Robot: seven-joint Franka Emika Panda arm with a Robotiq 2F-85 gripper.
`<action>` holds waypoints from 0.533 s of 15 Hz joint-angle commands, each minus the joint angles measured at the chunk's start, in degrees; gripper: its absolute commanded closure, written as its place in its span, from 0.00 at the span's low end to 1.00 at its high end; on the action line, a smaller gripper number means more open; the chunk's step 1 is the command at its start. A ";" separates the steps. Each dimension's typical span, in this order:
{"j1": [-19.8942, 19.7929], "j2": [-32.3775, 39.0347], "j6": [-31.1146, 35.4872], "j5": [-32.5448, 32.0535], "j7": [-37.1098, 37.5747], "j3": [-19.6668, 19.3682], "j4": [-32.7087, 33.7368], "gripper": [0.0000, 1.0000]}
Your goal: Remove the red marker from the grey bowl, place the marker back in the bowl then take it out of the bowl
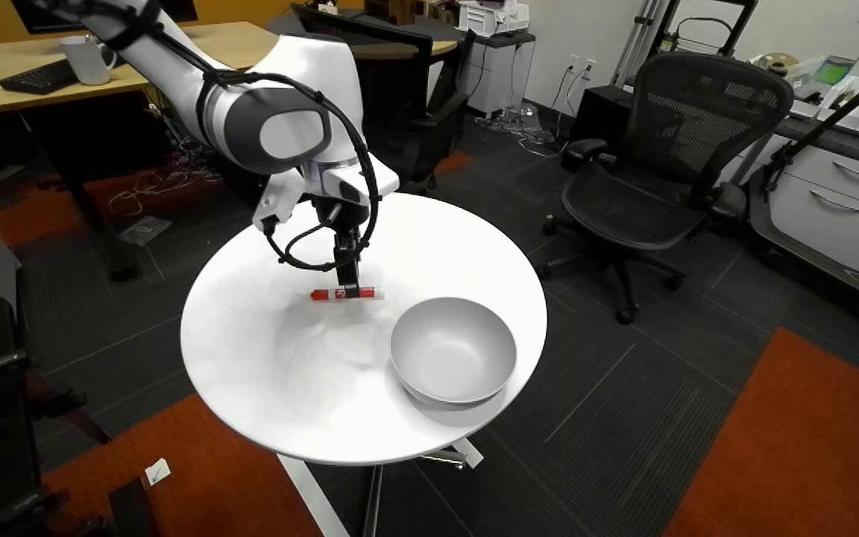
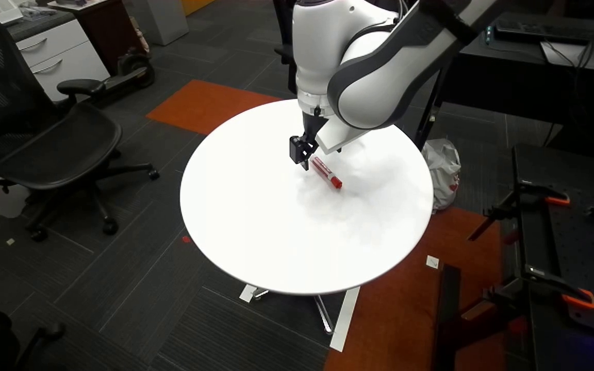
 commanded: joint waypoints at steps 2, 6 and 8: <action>0.83 -1.00 0.18 2.42 -0.16 -1.03 -0.30 0.00; -0.46 -0.20 -0.02 5.62 -1.25 -0.12 0.74 0.00; -0.64 0.13 0.21 6.80 -1.33 -0.02 0.82 0.00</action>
